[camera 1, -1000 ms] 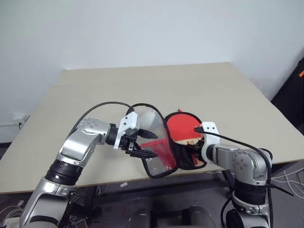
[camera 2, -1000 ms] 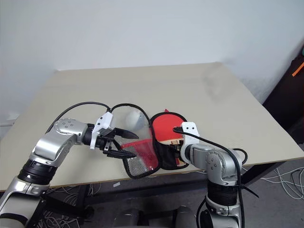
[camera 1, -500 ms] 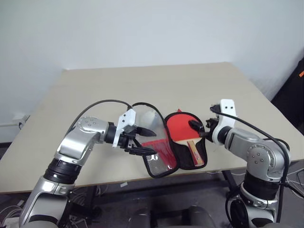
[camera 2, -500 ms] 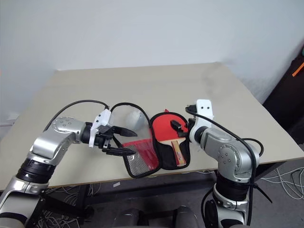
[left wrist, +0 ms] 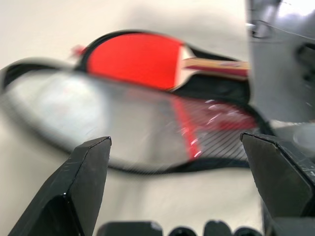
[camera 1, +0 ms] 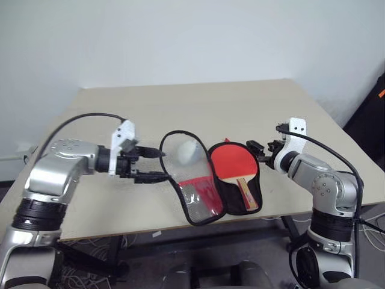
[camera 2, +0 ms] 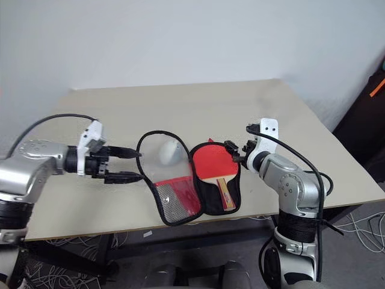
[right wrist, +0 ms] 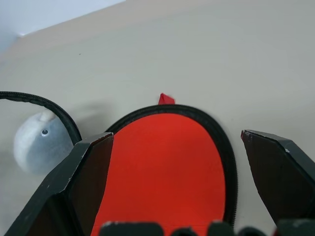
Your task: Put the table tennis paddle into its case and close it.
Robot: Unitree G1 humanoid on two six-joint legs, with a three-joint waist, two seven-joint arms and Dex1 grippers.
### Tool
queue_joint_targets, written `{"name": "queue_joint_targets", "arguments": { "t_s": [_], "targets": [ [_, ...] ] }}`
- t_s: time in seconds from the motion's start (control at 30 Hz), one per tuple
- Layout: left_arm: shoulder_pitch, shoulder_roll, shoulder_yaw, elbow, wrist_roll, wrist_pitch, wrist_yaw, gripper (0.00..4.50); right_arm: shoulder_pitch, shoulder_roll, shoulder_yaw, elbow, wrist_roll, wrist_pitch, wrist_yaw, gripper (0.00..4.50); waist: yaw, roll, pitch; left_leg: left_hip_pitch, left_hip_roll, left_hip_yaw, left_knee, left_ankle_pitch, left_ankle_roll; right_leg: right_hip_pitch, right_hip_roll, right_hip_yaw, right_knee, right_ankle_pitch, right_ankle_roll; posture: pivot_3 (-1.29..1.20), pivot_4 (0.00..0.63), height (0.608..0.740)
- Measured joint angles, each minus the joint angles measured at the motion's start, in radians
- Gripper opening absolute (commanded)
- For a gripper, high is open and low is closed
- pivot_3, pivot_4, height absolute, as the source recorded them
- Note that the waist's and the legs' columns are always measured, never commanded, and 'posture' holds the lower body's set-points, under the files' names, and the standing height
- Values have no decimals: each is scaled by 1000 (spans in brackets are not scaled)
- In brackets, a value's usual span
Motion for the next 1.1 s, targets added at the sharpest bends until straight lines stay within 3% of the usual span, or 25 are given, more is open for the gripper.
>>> {"name": "queue_joint_targets", "arguments": {
  "t_s": [0.1, 0.17, 0.33, 0.5, 0.6, 0.93, 1.1],
  "targets": [
    [1, 31, 6, 49, 11, -10, -14, 2739, -6, 0, -13, 29, 0, -11, -1, 4500, 1, 0, 0, 0, 0, 0, 0, 0, 0, 0, 0, 0, 0, 0, 0, 0, 0, 724],
    [0, 33, 6, 76, 19, -20, -26, 2555, -13, 0, -23, 43, 6, -19, 0, 4500, 0, 0, 0, 0, 0, 0, 0, 0, 0, 0, 0, 0, 0, 0, 0, 0, 0, 724],
    [4, 28, -48, 167, 108, -58, -11, 2555, 3, -93, -23, 56, 53, -97, 133, 4500, 6, 0, 0, 0, -1, 0, -1, 0, 0, 0, 0, -1, -2, 0, 0, 0, 0, 724],
    [2, -65, -126, 162, 123, -58, -16, 2555, 71, -268, 19, -1, 113, -150, 340, 4500, 7, -2, 0, 0, -1, 0, 0, 0, 0, 1, -1, 0, -2, 0, 0, 0, 0, 724],
    [-17, -118, -161, 151, 124, -56, -23, 2555, 88, -329, 18, 0, 115, -183, 393, 4500, 7, -2, 0, 0, 0, -1, 0, 0, 0, 1, 0, 0, -1, 0, 0, 0, 0, 724],
    [-138, -301, -187, 153, 109, -39, -10, 2555, 93, -314, -91, -47, 242, -228, 396, 4500, 10, -2, 0, 0, -1, -3, 1, 3, 5, 2, 0, -1, -1, 0, 0, 0, 0, 724],
    [-205, -456, -237, 233, 142, -83, 29, 2555, 93, -295, -126, -98, 345, -238, 385, 4500, 17, -2, 0, 0, -1, -5, 3, 2, 7, 3, 0, 0, -1, 1, 0, 0, 0, 724]
  ]
}}
